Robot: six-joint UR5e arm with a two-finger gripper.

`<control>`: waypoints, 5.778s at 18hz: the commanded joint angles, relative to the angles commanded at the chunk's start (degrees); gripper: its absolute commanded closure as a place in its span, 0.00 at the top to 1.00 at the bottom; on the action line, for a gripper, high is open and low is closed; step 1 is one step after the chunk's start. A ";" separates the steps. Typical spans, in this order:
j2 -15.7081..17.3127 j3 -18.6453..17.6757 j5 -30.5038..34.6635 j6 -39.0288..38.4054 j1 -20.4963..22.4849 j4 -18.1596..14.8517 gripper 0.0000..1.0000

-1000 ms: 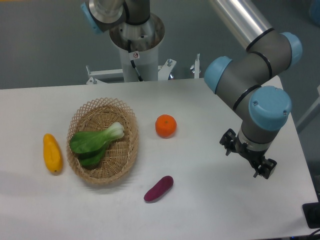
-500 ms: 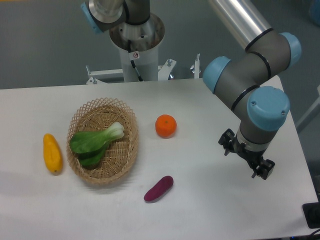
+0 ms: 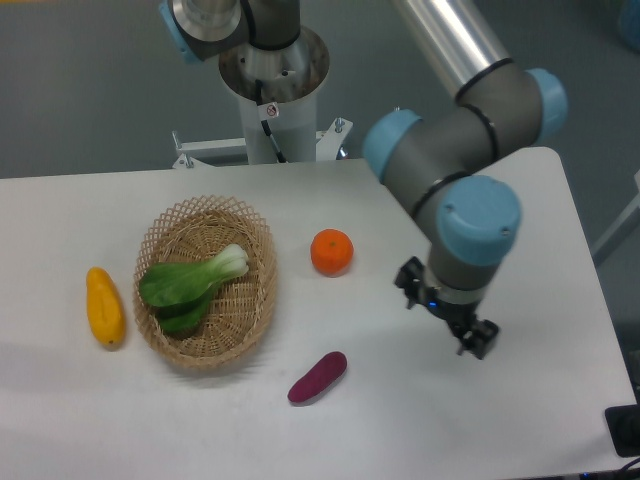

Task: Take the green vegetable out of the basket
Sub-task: 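Move the gripper over the wicker basket above the bok choy, then lower the gripper into the basket and close it on the bok choy stem, then lift the bok choy up out of the basket, then carry the held bok choy away from the basket and hold it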

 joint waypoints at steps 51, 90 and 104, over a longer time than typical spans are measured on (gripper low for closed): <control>6.33 -28.76 0.09 -24.35 -22.42 15.47 0.29; -6.05 7.10 -0.79 -5.28 8.16 3.08 0.28; -6.67 7.37 -1.06 -3.96 9.04 2.99 0.29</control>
